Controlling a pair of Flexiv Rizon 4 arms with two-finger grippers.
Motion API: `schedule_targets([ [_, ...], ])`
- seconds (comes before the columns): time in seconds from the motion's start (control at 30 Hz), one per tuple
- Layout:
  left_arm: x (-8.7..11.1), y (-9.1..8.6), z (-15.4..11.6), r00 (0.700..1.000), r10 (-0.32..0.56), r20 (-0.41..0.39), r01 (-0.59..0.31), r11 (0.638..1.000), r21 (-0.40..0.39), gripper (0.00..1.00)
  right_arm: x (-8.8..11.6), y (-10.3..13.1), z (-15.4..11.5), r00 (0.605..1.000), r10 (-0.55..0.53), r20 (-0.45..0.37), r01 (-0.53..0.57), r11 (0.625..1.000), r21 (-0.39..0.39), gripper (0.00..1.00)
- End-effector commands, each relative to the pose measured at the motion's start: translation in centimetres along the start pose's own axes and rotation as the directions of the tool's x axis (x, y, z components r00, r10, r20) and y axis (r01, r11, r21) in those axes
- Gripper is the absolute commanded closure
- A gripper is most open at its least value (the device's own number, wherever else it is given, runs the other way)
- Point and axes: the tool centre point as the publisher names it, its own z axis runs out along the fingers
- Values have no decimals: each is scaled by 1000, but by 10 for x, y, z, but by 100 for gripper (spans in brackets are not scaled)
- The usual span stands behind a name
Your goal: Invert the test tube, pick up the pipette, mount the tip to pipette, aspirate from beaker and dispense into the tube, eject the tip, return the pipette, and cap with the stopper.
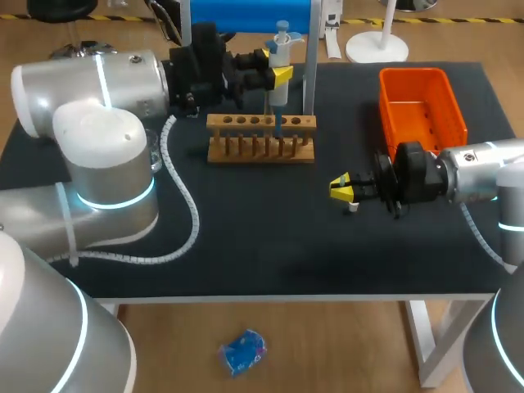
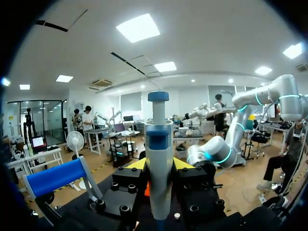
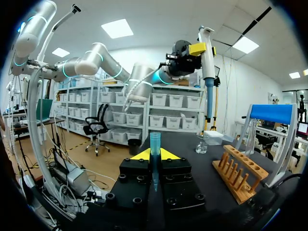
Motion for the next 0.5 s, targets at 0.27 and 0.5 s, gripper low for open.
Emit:
schedule_targets([
  [0.27,32,-24,12,1000,2,-28,-3,1000,-19,100,1,1,0,1000,0,1,0,1000,2,100],
  [0.5,37,-24,13,997,-30,-70,27,999,-36,100,1,1,0,1000,0,1,0,1000,2,100],
])
